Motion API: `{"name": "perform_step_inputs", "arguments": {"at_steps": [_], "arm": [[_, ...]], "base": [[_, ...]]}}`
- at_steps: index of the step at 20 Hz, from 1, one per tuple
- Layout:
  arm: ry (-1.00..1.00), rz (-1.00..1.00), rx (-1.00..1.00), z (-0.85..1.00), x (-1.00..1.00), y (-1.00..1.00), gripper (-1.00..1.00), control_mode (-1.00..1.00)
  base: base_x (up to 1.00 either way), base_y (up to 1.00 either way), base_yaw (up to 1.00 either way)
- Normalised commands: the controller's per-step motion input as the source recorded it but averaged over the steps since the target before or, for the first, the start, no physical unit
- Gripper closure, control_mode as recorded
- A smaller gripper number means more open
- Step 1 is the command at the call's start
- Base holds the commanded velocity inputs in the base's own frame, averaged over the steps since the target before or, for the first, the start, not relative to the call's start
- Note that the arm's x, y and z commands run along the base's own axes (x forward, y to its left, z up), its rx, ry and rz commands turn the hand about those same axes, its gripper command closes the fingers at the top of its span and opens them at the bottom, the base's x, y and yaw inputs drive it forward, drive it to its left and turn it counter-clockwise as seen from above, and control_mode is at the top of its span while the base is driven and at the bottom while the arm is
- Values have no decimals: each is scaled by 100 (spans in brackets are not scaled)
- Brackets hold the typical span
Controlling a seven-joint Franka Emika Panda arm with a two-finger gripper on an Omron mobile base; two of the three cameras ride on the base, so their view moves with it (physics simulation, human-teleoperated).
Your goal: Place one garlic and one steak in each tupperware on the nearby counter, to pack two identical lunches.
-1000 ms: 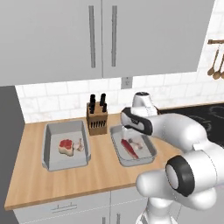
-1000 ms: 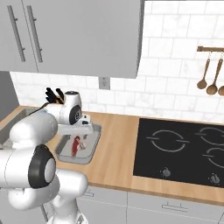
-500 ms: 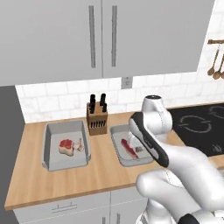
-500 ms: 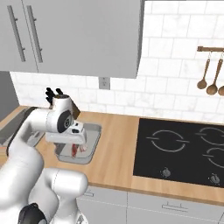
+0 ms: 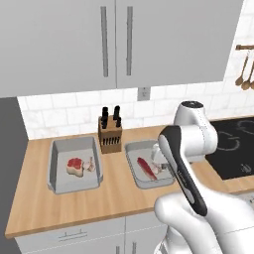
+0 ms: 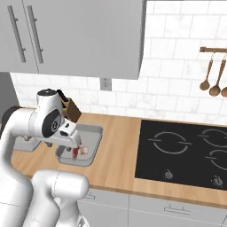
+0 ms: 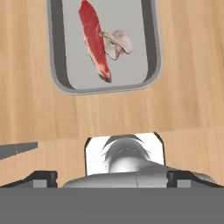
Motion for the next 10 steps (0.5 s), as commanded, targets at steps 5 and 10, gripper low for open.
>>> {"name": "perform_step_inputs", "arguments": {"at_steps": [5, 10], "arm": [[-6, -30, 0, 17, -53, -13, -100, -100], [-12, -23, 3, 2, -63, -40, -100, -100]], "base": [[0, 0, 0], [0, 0, 0]]}}
